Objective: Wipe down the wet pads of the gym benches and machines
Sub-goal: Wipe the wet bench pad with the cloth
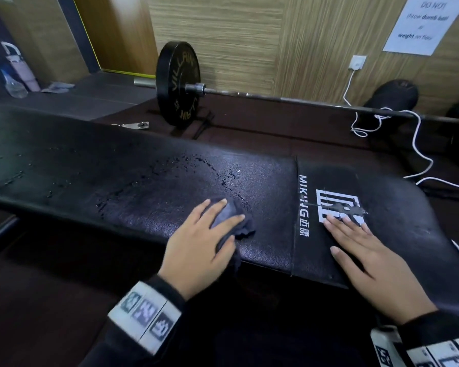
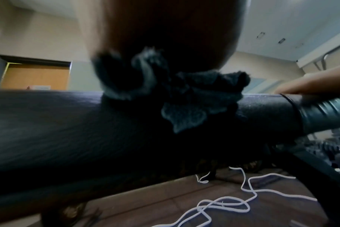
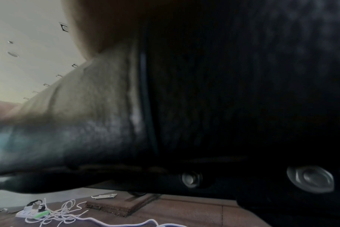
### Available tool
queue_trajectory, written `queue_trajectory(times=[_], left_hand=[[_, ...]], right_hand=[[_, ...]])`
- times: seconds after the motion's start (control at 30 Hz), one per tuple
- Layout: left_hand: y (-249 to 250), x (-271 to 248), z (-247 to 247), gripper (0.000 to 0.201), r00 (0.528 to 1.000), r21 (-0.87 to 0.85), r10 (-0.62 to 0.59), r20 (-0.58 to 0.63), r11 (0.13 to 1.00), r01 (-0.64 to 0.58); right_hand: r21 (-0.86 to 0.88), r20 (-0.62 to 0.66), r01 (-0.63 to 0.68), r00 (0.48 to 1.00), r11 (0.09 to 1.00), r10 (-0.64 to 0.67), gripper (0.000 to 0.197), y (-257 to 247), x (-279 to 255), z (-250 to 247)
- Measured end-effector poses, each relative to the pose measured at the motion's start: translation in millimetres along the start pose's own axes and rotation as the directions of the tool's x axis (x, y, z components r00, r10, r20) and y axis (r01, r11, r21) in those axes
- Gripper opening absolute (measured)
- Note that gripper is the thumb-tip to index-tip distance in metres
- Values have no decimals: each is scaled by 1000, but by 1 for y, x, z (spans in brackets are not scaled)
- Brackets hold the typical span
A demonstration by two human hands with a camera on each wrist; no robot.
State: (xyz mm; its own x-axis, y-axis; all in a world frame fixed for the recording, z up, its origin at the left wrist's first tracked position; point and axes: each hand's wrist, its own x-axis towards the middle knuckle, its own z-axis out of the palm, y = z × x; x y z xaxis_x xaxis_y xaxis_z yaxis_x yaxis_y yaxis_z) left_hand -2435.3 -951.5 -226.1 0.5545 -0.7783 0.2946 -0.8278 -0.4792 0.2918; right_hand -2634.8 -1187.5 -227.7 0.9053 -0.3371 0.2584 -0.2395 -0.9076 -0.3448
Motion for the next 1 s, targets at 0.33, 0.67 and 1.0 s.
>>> queue_trajectory(times=[0.33,0.67,1.0], left_hand=[[-93,3,-37,46,913,68,-402,-66,911,406],[0,35,3,56,988,83,-42,152,996,30],[-66,-28,-26,39,995,62,18,-102,998,-11]], right_hand=[[-14,-5,-8,1000,1000,8,53,2,1,3],[-18,-25,9,1000,1000,-9,53,-1,1,-1],[-4,1,-17,1000,1000,17,53,1,0,-1]])
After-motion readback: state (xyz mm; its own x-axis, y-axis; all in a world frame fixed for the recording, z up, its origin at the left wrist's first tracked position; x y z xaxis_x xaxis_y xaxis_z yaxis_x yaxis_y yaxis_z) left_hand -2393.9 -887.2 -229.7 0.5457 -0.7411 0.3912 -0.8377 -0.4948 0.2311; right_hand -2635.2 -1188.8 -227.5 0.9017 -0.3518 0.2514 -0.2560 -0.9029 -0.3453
